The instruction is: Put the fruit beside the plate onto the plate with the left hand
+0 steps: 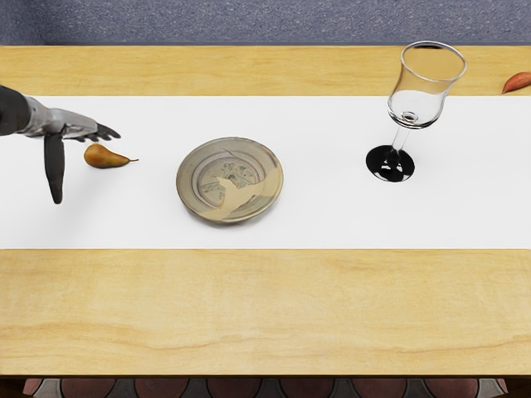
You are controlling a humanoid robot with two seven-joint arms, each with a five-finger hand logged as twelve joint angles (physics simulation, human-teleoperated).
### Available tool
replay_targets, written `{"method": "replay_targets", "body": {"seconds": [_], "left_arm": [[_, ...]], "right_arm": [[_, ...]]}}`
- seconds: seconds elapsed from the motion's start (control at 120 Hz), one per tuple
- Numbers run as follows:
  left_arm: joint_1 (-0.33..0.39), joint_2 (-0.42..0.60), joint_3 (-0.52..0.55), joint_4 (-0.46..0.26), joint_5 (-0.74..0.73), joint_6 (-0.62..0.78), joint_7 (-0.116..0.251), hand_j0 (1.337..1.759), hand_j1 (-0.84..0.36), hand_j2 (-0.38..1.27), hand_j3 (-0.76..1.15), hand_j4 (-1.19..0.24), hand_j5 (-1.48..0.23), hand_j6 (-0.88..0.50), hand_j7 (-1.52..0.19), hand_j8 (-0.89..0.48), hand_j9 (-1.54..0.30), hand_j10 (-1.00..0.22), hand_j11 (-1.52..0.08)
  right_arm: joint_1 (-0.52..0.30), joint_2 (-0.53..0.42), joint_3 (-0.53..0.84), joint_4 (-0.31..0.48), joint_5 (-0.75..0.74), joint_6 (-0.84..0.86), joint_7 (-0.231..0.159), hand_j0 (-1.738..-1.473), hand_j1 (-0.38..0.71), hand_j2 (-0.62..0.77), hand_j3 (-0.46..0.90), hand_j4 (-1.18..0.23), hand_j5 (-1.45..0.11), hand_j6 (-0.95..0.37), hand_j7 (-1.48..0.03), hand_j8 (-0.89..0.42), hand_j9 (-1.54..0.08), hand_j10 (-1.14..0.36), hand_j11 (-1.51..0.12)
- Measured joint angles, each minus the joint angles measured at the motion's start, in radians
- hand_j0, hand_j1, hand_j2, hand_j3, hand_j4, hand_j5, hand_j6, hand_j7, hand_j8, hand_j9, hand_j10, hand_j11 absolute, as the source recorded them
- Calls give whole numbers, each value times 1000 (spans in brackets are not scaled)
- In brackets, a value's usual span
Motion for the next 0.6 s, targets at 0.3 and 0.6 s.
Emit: {"method": "replay_targets", "body": {"seconds": [0.3, 0.6], "left_arm": [[-11, -66, 77, 35, 6, 227, 0, 1658, 349, 1, 0, -3, -1, -4, 0, -4, 0, -3, 0], [3, -166, 219, 97, 74, 430, -1, 1658, 349, 1, 0, -3, 0, -4, 0, -3, 0, -2, 0]], "right_arm": [[0, 0, 0, 0, 0, 0, 0, -1658, -314, -6, 0, -29, -38, -30, -38, -29, -38, -29, -38], [0, 0, 0, 0, 0, 0, 0, -1658, -314, -6, 0, -30, -38, -30, -38, -30, -38, -29, -38]]}}
